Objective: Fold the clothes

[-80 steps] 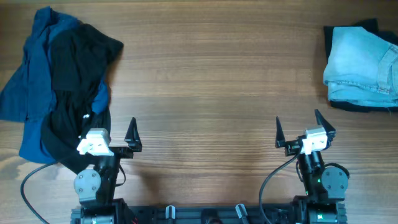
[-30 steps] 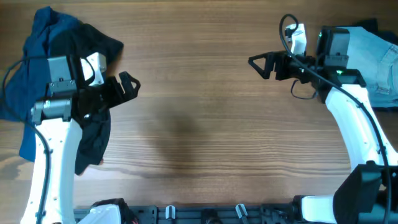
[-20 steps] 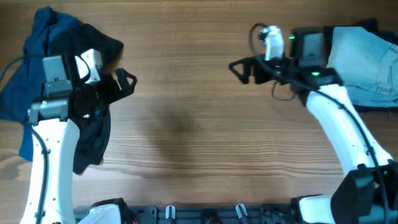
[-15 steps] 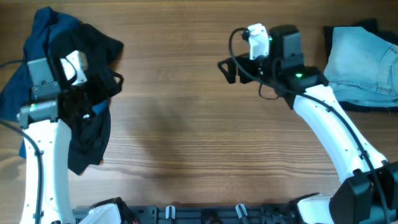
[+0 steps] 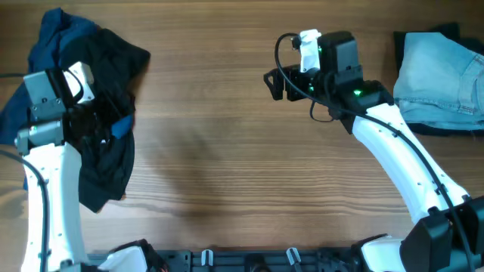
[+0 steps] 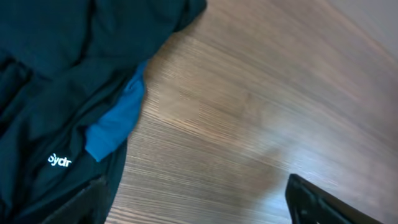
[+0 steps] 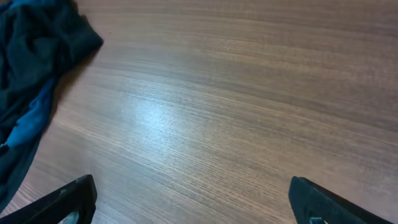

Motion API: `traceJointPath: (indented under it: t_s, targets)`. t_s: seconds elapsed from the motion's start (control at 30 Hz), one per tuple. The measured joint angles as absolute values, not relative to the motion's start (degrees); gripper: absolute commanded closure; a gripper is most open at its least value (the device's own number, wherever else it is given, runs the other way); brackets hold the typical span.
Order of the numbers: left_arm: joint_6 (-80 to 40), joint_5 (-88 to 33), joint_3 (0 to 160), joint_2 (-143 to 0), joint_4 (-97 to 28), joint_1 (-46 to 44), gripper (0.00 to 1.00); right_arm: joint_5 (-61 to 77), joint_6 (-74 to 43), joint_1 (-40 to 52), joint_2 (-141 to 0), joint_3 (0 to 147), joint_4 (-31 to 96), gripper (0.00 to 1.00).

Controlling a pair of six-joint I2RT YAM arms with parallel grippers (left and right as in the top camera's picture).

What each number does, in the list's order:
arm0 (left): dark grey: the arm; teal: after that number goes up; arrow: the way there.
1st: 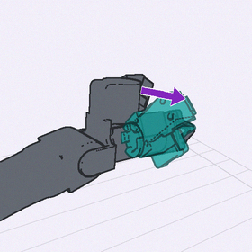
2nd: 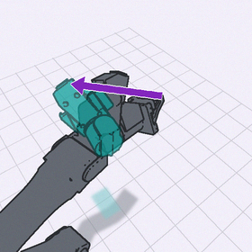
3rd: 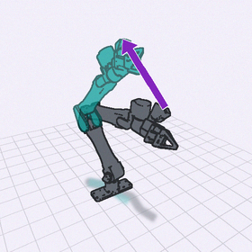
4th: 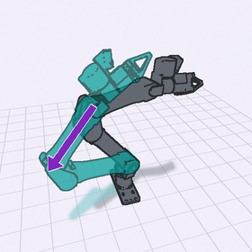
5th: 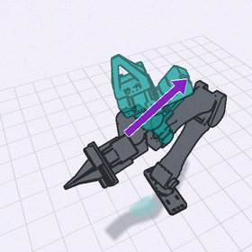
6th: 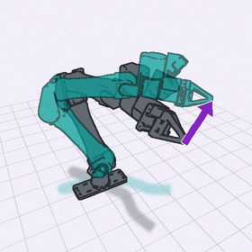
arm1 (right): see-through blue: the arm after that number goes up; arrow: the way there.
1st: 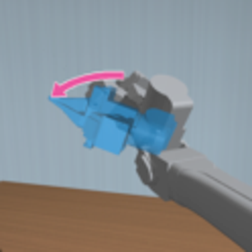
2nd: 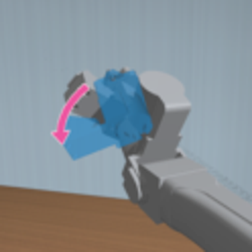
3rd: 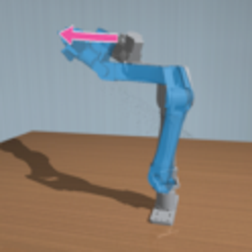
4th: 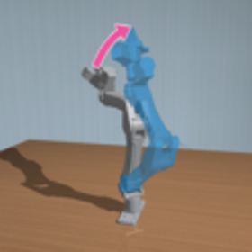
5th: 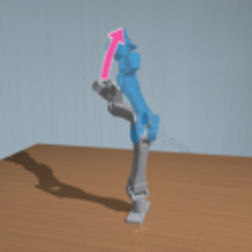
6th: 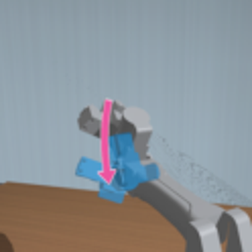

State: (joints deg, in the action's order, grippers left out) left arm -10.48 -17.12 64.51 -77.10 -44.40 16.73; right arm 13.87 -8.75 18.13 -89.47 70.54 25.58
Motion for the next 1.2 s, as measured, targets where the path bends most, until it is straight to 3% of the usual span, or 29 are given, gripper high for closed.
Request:
traceJointPath:
  t_s: [0.17,0.33,0.63,0.73,1.2]
  targets:
    - [-10.1,-15.2,64.6,-83.7,-42.8,16.3,0.14,13.8,-8.8,18.1,-89.5,70.5,25.7,0.00]
    - [-9.9,-10.1,64.6,-90.7,-39.6,15.7,0.00,13.0,-8.6,18.1,-89.5,70.5,25.7,0.00]
    - [-3.7,-3.4,64.6,-93.0,-27.5,15.7,0.01,11.7,-8.3,18.1,-89.5,70.5,22.8,0.00]
    - [-2.5,-0.7,64.6,-93.2,-25.9,15.7,0.08,11.2,-8.3,18.1,-89.5,70.5,22.2,0.00]
    - [-1.1,4.7,64.6,-103.0,-13.5,16.6,0.14,9.8,-8.3,18.1,-89.5,70.5,22.0,0.00]
